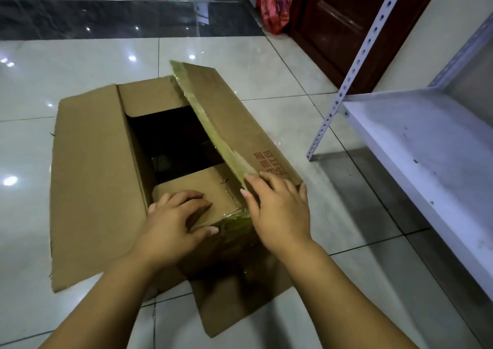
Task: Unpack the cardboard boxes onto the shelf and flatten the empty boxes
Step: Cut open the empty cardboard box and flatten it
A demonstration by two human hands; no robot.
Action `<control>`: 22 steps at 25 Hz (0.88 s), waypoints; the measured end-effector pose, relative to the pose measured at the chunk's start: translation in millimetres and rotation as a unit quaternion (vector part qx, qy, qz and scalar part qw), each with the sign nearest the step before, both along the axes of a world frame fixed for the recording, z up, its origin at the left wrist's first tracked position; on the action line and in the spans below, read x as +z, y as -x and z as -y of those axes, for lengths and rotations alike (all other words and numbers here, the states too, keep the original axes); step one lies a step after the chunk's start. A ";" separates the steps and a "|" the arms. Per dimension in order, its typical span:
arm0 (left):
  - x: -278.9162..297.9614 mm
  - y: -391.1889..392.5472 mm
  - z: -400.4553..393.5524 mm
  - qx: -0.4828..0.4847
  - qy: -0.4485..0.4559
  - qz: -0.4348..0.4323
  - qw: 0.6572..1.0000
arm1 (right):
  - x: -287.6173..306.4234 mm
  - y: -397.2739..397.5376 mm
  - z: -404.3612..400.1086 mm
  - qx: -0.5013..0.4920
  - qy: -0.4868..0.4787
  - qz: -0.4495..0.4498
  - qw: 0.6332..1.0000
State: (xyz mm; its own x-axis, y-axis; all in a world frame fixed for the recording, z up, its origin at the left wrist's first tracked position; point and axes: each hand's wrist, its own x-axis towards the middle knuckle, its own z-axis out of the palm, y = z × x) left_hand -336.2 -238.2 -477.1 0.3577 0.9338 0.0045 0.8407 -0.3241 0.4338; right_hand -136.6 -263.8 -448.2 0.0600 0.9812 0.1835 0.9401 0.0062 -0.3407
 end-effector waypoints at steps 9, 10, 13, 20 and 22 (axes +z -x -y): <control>5.3 -7.4 -2.3 0.029 0.029 -0.051 0.998 | 42.5 -40.4 -25.2 -0.104 -0.129 -0.024 0.986; 6.6 -11.4 -3.2 0.031 0.026 -0.047 0.998 | 45.9 -50.5 -29.5 -0.132 -0.077 0.011 0.988; 7.9 -23.2 -6.7 0.028 0.025 -0.030 0.999 | 45.9 -71.5 -36.6 -0.181 0.067 0.122 0.974; 0.7 -37.2 -7.4 0.024 0.014 -0.058 0.998 | -1.0 -71.4 -31.8 -0.146 0.205 0.136 0.958; 1.1 -35.9 -7.3 0.019 0.005 -0.074 0.997 | -11.5 -71.5 -31.5 -0.141 0.217 0.064 0.964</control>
